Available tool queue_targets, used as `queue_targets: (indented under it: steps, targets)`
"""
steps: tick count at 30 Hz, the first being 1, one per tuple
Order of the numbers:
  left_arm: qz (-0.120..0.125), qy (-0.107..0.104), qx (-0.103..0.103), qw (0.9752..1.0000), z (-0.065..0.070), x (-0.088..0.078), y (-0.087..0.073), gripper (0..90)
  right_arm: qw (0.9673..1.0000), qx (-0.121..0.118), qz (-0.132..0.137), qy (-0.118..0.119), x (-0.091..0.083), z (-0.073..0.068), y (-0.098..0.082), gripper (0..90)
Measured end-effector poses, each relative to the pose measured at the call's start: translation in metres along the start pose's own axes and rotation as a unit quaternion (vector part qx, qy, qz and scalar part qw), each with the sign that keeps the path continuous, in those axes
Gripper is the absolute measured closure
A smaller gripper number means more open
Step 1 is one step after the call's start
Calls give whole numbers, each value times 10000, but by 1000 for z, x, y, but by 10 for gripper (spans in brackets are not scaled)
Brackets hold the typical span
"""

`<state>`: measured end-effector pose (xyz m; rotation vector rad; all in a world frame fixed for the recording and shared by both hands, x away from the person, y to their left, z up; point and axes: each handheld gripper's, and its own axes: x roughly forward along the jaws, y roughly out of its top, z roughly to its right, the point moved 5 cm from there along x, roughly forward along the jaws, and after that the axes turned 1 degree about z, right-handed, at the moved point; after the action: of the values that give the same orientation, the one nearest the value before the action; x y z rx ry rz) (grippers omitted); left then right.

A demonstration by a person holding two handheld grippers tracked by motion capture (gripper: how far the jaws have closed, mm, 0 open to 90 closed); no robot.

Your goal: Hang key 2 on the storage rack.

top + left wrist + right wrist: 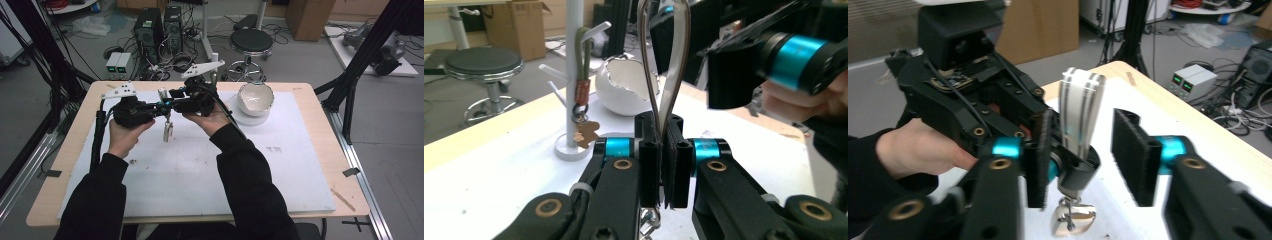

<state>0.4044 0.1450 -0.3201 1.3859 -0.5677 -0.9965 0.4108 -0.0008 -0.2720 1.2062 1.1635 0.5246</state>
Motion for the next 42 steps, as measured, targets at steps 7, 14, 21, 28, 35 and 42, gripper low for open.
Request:
queue_targets:
  steps: [7,14,21,28,35,42]
  targets:
    - [-6,164,-22,9999,-10,-3,3,866,9997,-23,-203,121,-13,11,-17,126]
    - [-240,336,118,9991,-19,-5,11,865,9991,44,-414,98,-30,19,-43,106]
    - [-442,517,213,9975,-27,-2,18,863,9983,281,-419,-307,-56,36,-75,6]
    - [-339,669,184,9970,-36,1,27,864,9969,461,-294,-572,-82,54,-106,6]
    - [-294,866,136,9957,-47,5,31,864,9956,608,-340,-619,-94,65,-133,5]
    - [-229,870,53,9959,-59,10,38,864,9946,624,-258,-784,-110,72,-148,6]
